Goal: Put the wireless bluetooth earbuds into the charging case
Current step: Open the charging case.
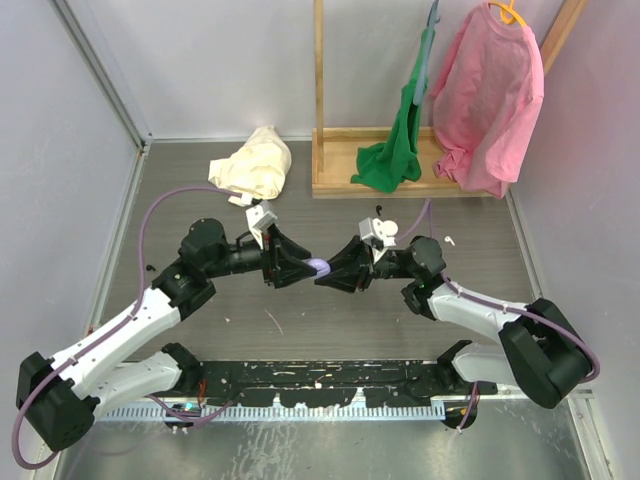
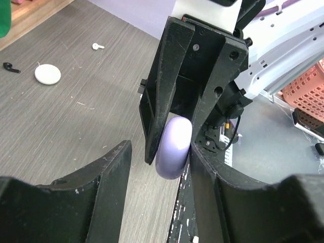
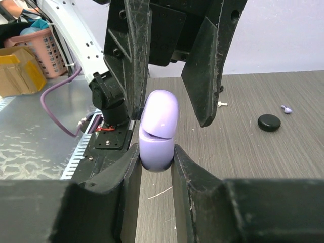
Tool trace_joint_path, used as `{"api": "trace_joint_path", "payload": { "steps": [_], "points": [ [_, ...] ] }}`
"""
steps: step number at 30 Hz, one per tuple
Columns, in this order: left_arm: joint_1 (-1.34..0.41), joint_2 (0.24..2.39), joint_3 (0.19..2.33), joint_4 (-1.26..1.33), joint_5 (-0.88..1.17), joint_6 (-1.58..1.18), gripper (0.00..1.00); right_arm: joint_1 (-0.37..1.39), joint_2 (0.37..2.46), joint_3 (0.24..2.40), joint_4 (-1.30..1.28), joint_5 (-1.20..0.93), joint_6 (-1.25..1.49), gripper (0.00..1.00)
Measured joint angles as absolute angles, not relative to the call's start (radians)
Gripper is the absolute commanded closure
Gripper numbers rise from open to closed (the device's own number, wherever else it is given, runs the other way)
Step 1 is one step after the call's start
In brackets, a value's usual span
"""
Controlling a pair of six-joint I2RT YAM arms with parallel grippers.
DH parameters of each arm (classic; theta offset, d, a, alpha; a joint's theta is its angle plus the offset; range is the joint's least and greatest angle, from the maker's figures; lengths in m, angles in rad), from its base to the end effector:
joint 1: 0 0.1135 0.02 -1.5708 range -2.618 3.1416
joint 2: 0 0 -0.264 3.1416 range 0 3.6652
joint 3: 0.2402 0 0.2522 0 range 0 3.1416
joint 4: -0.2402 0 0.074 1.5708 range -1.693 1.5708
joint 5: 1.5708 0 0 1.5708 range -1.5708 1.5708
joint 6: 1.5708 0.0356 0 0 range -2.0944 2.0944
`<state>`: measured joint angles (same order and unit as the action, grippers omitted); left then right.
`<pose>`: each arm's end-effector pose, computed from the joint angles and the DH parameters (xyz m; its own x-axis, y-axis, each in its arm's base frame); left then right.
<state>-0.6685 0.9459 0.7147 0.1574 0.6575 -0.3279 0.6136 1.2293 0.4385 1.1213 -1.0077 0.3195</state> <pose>0.1589 -0.1532 0.3223 -0.3668 -0.0351 -0.9296 0.8986 0.2451 -0.3638 0.1744 0.1596 0.2605 -0.0501 0.1698 -0.9842 -0.9960 -0.0816 0.0366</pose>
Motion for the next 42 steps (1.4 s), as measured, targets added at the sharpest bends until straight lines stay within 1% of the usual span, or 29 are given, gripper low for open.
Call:
{"api": "trace_joint_path", "payload": {
  "steps": [12, 14, 20, 25, 32, 39, 42],
  "points": [
    [-0.667, 0.946, 0.761, 0.106, 0.610, -0.334, 0.46, 0.618, 1.196, 0.410, 1.123, -1.023, 0.244, 0.99],
    [-0.667, 0.946, 0.766, 0.099, 0.604, -0.334, 0.42, 0.620, 1.192, 0.409, 1.123, -1.023, 0.237, 0.99],
    [-0.667, 0.945, 0.770, 0.072, 0.586, -0.334, 0.26, 0.620, 1.187, 0.403, 1.120, -1.009, 0.206, 0.99],
    [-0.667, 0.924, 0.783, -0.004, 0.526, -0.325, 0.21, 0.620, 1.175, 0.380, 1.106, -0.968, 0.151, 0.99],
    [-0.667, 0.865, 0.789, -0.129, 0.348, -0.326, 0.07, 0.620, 1.169, 0.348, 1.101, -0.892, 0.063, 0.99],
    [-0.666, 0.831, 0.789, -0.274, 0.081, -0.379, 0.00, 0.620, 1.169, 0.271, 1.137, -0.808, -0.010, 0.99],
    [-0.657, 0.832, 0.783, -0.336, -0.039, -0.417, 0.01, 0.620, 1.169, 0.248, 1.152, -0.776, -0.033, 0.99]
  ]
}}
